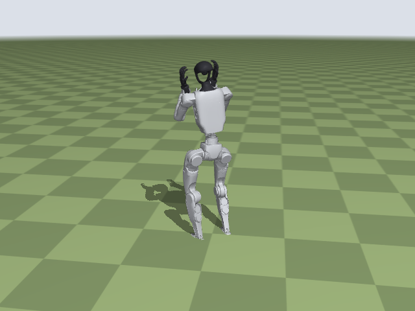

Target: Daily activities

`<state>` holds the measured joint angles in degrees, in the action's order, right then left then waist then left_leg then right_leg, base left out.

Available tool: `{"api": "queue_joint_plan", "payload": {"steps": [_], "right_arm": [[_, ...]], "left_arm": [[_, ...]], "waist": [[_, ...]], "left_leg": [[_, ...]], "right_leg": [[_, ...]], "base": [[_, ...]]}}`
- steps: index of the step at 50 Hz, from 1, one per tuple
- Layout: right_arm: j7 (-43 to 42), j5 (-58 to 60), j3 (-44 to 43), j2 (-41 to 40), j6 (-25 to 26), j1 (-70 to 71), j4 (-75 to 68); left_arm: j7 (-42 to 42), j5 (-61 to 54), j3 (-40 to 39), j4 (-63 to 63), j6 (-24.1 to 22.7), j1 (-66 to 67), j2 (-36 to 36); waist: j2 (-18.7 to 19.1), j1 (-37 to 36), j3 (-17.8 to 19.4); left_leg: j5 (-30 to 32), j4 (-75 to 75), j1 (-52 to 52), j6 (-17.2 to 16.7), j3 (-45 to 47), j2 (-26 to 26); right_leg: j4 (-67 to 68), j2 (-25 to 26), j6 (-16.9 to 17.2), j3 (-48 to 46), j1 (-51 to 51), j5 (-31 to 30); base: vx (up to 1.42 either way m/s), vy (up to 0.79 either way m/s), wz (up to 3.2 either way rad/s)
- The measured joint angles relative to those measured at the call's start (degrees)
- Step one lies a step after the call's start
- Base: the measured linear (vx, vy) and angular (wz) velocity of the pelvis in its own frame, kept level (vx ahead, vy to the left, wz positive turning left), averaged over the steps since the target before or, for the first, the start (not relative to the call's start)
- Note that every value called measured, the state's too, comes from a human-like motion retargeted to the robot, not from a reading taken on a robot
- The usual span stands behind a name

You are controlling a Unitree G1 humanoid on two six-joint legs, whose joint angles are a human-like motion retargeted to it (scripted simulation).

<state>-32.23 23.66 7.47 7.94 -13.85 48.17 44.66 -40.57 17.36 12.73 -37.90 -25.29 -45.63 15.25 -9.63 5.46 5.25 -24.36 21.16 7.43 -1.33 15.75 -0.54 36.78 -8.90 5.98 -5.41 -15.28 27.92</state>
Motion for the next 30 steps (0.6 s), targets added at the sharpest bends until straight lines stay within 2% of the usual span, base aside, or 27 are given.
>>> {"api": "queue_joint_plan", "payload": {"steps": [11, 30], "right_arm": [[-1.69, 1.61, 0.64, -3.59, -0.30, 3.92, 3.56], [-5.04, -0.08, 0.95, -4.08, -1.80, 4.09, 5.17]], "left_arm": [[3.16, -6.35, 4.72, -2.64, -2.28, -3.82, -4.05], [3.67, -10.93, 3.90, -3.93, -3.87, -2.45, -3.20]], "waist": [[-0.63, 1.75, -1.02], [-0.99, 1.03, -0.16]], "left_leg": [[-1.74, 0.57, -3.27, 0.47, 1.54, 0.41], [-2.74, 0.58, -6.89, 0.49, 1.99, 0.46]], "right_leg": [[1.13, 0.39, 0.33, 1.26, 2.14, 1.28], [0.76, -0.04, 0.54, 0.28, 5.97, 2.63]], "base": [[0.00, 0.00, 0.00], [0.00, 0.00, 0.00]]}}
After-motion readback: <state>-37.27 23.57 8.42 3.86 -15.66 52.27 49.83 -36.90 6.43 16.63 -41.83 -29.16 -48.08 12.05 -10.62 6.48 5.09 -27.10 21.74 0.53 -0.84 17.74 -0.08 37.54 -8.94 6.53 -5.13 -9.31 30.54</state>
